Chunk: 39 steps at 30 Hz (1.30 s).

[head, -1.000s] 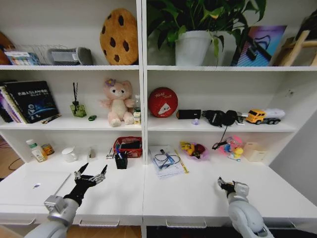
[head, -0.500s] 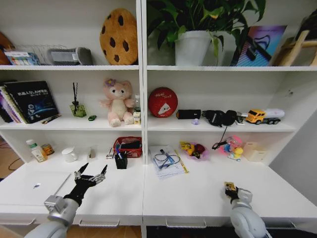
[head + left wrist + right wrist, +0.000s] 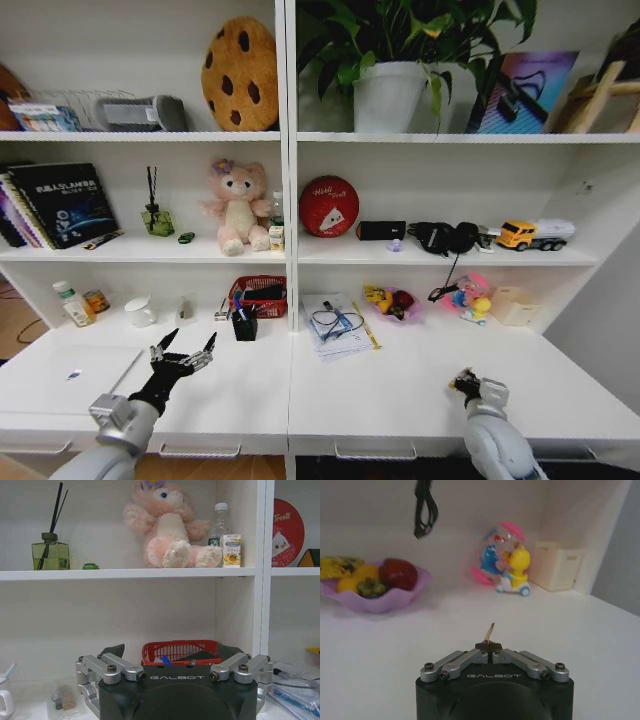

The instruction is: Organize the objects on the table.

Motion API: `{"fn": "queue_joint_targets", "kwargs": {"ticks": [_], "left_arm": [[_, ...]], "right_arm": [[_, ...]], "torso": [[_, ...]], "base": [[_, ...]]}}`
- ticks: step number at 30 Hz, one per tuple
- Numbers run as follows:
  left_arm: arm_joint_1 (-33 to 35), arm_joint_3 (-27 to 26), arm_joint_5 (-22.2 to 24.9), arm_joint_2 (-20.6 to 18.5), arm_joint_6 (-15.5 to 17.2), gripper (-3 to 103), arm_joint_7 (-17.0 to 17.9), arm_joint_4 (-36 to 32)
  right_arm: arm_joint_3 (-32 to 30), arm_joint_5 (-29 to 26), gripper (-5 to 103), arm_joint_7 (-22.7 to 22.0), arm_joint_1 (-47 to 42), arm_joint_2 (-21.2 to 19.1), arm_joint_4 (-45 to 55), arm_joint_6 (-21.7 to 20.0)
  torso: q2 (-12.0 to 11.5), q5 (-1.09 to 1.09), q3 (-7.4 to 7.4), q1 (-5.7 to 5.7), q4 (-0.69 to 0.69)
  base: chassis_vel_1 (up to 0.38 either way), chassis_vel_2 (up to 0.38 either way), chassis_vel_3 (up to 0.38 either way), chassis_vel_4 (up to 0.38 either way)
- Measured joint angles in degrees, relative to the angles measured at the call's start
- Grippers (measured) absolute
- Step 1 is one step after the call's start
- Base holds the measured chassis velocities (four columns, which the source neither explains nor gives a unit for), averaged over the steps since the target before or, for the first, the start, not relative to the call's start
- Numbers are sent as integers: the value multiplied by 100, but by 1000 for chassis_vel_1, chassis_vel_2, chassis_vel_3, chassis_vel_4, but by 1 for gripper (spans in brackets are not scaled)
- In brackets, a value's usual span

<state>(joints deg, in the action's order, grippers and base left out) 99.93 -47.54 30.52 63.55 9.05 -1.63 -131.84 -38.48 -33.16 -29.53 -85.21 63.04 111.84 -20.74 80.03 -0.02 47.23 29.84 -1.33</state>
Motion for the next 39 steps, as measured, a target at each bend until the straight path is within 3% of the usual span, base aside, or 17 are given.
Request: {"fn": "queue_joint_targets", "kwargs": {"ticks": [5, 12, 19, 29, 30, 34, 36, 39], "left_arm": [[0, 0, 0, 1, 0, 100, 1, 0], [0, 0, 0, 0, 0, 100, 2, 0], [1, 0, 0, 0, 0, 100, 1, 0], [0, 0, 0, 0, 0, 100, 1, 0], [0, 0, 0, 0, 0, 100, 1, 0], [0, 0, 0, 0, 0, 100, 1, 0], [0, 0, 0, 0, 0, 100, 1, 0], [0, 0, 0, 0, -1, 100, 1, 0]], "right_arm": [[367, 129, 0, 331, 582, -111, -304, 250], [950, 283, 0, 1084, 2191, -205, -1410, 499], [1433, 293, 0, 1242, 3161, -258, -2347, 623], [2017, 470, -3, 1480, 4338, 86, -3536, 1078], [2033, 538, 6, 1463, 4422, 122, -3644, 1104], [2025, 664, 17, 1440, 4473, 143, -3776, 1179], [1954, 649, 28, 1400, 4380, 91, -3676, 1183], [1871, 600, 33, 1385, 4176, -1, -3457, 1125]], "torso": [[0, 0, 0, 0, 1], [0, 0, 1, 1, 2], [-1, 1, 1, 1, 2], [0, 0, 1, 1, 3], [0, 0, 0, 1, 2], [0, 1, 0, 0, 2], [0, 1, 0, 0, 2], [0, 0, 0, 0, 1]], "base": [[0, 0, 0, 0], [0, 0, 0, 0], [0, 0, 0, 0], [0, 0, 0, 0], [0, 0, 0, 0], [0, 0, 0, 0], [0, 0, 0, 0], [0, 0, 0, 0]]}}
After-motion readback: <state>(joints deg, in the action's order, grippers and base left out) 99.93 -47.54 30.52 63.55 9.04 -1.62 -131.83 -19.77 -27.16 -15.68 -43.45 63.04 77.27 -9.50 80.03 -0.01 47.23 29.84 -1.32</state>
